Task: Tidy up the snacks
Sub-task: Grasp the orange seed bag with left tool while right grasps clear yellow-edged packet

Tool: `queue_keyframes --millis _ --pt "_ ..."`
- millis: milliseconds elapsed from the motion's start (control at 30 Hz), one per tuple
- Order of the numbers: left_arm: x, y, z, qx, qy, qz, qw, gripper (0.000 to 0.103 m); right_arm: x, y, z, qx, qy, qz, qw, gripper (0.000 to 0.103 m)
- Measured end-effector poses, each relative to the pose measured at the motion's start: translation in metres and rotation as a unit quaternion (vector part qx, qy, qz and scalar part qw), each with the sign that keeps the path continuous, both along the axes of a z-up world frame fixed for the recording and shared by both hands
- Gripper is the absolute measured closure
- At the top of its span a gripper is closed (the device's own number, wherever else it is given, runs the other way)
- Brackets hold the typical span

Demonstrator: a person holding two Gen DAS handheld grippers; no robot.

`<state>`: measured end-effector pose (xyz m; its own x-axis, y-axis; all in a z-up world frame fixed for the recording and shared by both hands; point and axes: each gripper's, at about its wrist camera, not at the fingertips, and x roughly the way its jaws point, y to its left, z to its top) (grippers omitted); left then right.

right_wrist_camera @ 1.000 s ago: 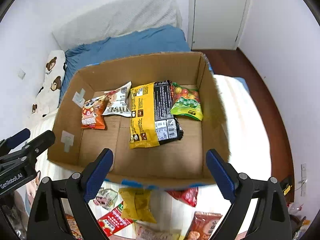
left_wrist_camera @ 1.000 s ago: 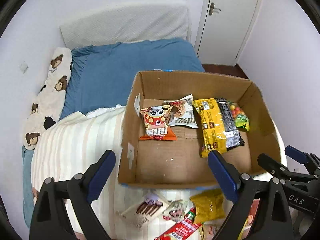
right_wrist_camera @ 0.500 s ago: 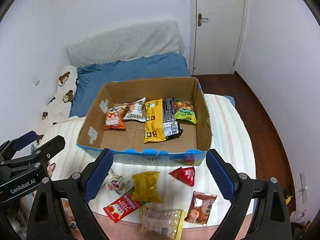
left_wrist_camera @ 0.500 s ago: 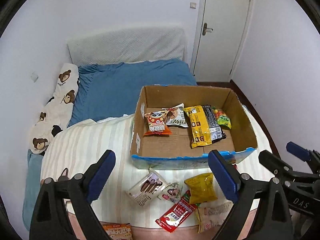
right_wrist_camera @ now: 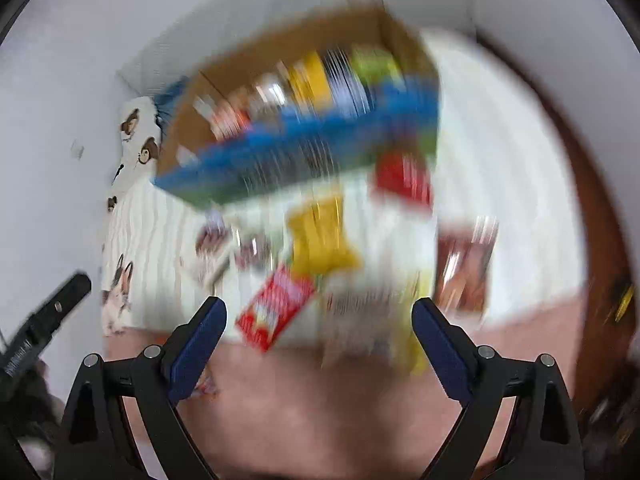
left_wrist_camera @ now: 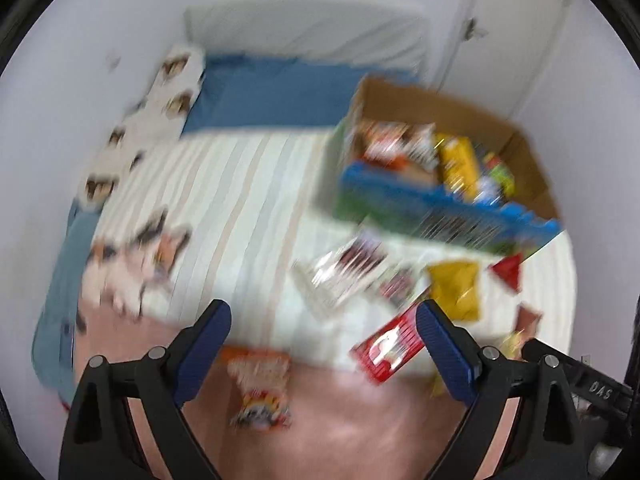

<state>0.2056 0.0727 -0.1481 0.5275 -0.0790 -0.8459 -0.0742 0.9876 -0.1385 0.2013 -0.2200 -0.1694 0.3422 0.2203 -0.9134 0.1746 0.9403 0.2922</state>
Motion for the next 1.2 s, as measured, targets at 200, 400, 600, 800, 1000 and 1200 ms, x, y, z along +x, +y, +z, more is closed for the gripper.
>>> queue_keyframes --millis 200,400,600,800,1000,1200 --pt "-0.02 0.035 -0.064 0.011 0.079 0.056 0.9953 0.008 -0.03 -0.026 -0.103 0.167 0.119 -0.126 0.971 0.007" --pt "-0.027 0.051 -0.101 0.021 0.139 0.081 0.9867 0.008 -0.009 -0.035 -0.133 0.149 0.106 -0.187 0.965 0.036" --pt "-0.028 0.053 -0.123 0.032 0.17 0.064 0.9829 0.008 -0.003 -0.02 -0.14 0.108 0.139 -0.065 0.982 0.057" --pt "-0.021 0.038 -0.149 0.049 0.206 0.031 0.9767 0.008 -0.008 0.019 -0.134 -0.014 0.204 0.167 0.964 0.058" --pt "-0.007 0.019 -0.18 0.057 0.247 -0.004 0.9672 0.008 -0.002 0.027 -0.107 -0.109 0.161 0.137 0.971 0.005" --pt "-0.001 0.02 -0.18 0.023 0.229 0.012 0.9731 0.026 0.0 0.034 -0.119 -0.054 0.144 0.021 0.988 0.005"
